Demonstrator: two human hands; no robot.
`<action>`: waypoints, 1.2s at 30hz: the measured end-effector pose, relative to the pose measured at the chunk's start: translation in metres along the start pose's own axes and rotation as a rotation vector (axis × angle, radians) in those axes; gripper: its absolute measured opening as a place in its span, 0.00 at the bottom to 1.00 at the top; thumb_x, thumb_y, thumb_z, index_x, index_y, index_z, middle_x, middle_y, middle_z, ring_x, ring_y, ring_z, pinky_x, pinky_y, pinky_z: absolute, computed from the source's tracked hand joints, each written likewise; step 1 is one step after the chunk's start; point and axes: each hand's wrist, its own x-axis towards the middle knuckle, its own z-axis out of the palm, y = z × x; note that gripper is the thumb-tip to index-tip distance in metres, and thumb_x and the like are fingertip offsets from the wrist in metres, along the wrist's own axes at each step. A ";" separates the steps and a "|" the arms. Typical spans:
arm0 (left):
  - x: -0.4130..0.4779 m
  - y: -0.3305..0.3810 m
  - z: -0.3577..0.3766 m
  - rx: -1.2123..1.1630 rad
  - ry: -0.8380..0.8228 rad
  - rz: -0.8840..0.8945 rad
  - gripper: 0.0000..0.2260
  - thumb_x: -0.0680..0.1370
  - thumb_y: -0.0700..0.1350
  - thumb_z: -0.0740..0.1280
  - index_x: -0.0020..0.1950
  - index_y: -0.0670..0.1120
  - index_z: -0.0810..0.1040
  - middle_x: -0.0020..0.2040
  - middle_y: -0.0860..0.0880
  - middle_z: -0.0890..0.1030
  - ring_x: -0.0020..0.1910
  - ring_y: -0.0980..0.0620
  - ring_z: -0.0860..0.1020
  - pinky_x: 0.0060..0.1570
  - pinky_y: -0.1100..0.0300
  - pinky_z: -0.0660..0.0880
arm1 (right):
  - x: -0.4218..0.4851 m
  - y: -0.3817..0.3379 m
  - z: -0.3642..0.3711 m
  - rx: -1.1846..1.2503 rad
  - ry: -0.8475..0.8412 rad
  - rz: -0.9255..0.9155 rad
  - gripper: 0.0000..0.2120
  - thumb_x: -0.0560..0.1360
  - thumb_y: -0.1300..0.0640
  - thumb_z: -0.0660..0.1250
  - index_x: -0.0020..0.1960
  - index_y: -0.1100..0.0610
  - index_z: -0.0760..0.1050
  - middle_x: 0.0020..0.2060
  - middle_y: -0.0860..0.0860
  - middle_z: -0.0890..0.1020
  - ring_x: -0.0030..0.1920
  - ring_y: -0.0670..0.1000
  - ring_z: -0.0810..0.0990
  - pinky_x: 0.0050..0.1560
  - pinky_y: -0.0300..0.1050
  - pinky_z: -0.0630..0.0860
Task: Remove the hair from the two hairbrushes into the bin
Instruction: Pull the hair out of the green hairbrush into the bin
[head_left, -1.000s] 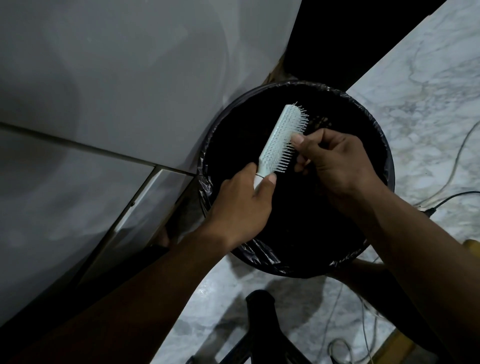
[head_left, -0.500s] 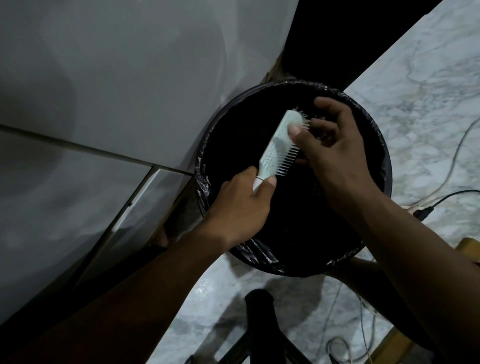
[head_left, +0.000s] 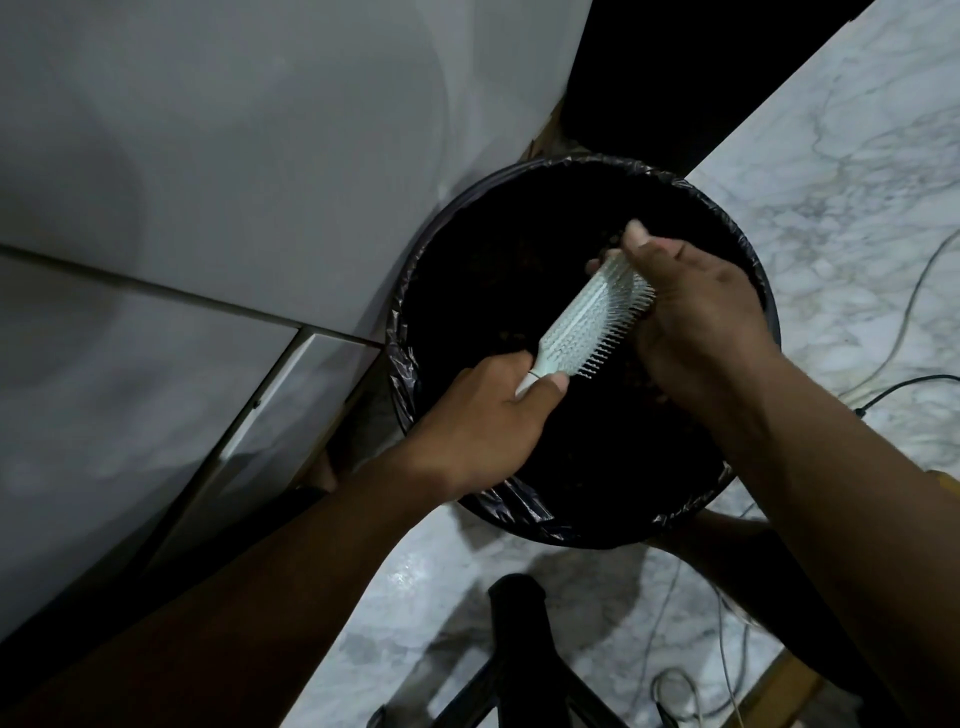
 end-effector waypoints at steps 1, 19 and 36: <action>0.000 0.000 0.000 -0.015 0.001 -0.011 0.15 0.79 0.57 0.61 0.43 0.46 0.74 0.29 0.53 0.71 0.19 0.60 0.65 0.24 0.58 0.62 | 0.002 -0.003 -0.001 0.051 0.018 0.048 0.07 0.77 0.57 0.71 0.42 0.59 0.78 0.40 0.54 0.83 0.45 0.52 0.82 0.50 0.50 0.80; 0.003 0.001 -0.006 -0.018 0.159 -0.008 0.16 0.80 0.57 0.60 0.42 0.46 0.72 0.27 0.54 0.70 0.21 0.59 0.67 0.26 0.56 0.63 | -0.016 0.000 0.005 -0.593 -0.185 -0.312 0.13 0.73 0.60 0.76 0.56 0.59 0.78 0.46 0.46 0.80 0.43 0.45 0.83 0.46 0.41 0.82; -0.005 0.008 -0.004 0.269 0.225 0.094 0.13 0.83 0.55 0.60 0.42 0.48 0.72 0.33 0.52 0.75 0.31 0.50 0.75 0.31 0.59 0.65 | -0.012 0.006 0.008 -0.603 0.094 -0.403 0.09 0.77 0.53 0.71 0.44 0.59 0.81 0.35 0.48 0.82 0.30 0.43 0.80 0.34 0.43 0.80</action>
